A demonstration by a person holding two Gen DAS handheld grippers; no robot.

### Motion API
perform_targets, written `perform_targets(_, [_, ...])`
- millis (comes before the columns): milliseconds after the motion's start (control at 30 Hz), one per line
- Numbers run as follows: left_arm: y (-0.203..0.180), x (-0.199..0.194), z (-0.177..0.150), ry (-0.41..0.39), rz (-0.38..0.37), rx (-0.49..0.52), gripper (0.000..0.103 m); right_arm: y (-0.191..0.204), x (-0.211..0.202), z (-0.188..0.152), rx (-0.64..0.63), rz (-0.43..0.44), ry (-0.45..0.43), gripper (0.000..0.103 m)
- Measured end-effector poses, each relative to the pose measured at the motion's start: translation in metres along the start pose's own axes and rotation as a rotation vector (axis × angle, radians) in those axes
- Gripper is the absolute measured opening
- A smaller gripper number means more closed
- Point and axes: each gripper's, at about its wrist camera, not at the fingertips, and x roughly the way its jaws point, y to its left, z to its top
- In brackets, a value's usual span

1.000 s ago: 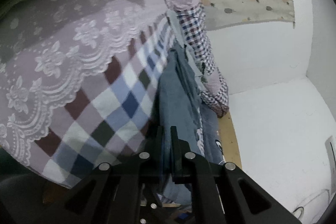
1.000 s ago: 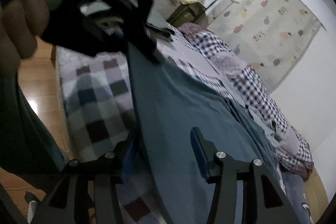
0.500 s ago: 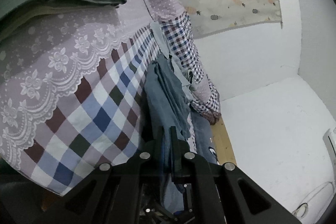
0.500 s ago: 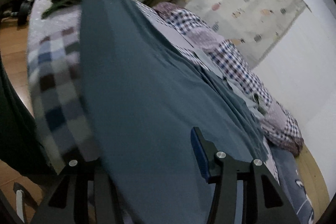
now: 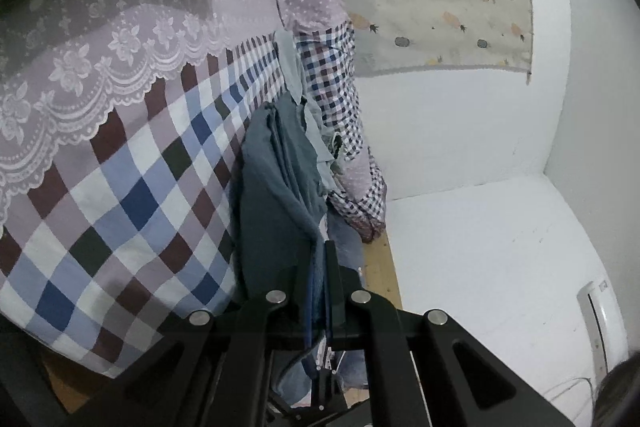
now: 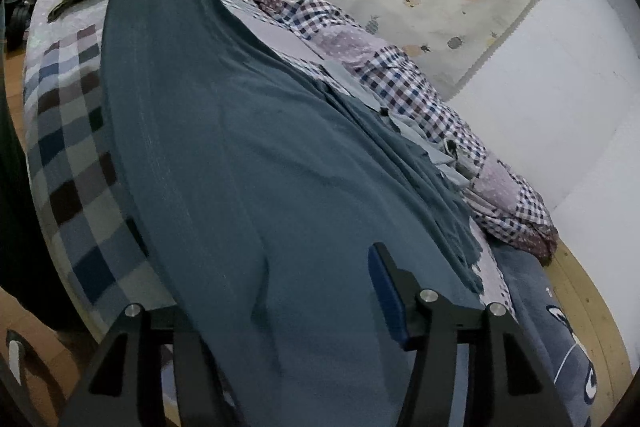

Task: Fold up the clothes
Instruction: 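Lift the teal shirt edge up off the bed with both grippers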

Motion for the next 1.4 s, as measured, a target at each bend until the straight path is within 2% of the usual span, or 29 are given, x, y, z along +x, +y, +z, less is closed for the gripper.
perform_targets(300, [-0.025, -0.014, -0.002, -0.045, 0.003, 0.052, 0.002, -0.015, -0.009, -0.025, -0.027, -0.052, 0.038, 0.06])
perform_targets(567, [-0.03, -0.016, 0.007, -0.064, 0.011, 0.063, 0.002, -0.04, -0.009, -0.067, -0.059, -0.116, 0.162, 0.06])
perform_targets(933, [-0.033, -0.007, 0.008, -0.053, -0.002, 0.076, 0.002, -0.068, -0.026, -0.129, -0.283, -0.173, 0.236, 0.06])
perform_targets(1200, [-0.037, -0.006, 0.003, -0.063, -0.031, 0.109, 0.002, -0.081, -0.035, -0.157, -0.313, -0.164, 0.261, 0.059])
perform_targets(1267, [-0.035, -0.008, 0.004, -0.068, -0.039, 0.102, 0.002, -0.081, -0.039, -0.16, -0.35, -0.169, 0.243, 0.056])
perform_targets(1333, [-0.034, -0.008, 0.005, -0.068, -0.043, 0.098, 0.002, -0.081, -0.045, -0.161, -0.383, -0.175, 0.216, 0.04])
perform_targets(1400, [-0.035, -0.007, 0.006, -0.065, -0.043, 0.1, 0.002, -0.078, -0.05, -0.161, -0.418, -0.187, 0.198, 0.033])
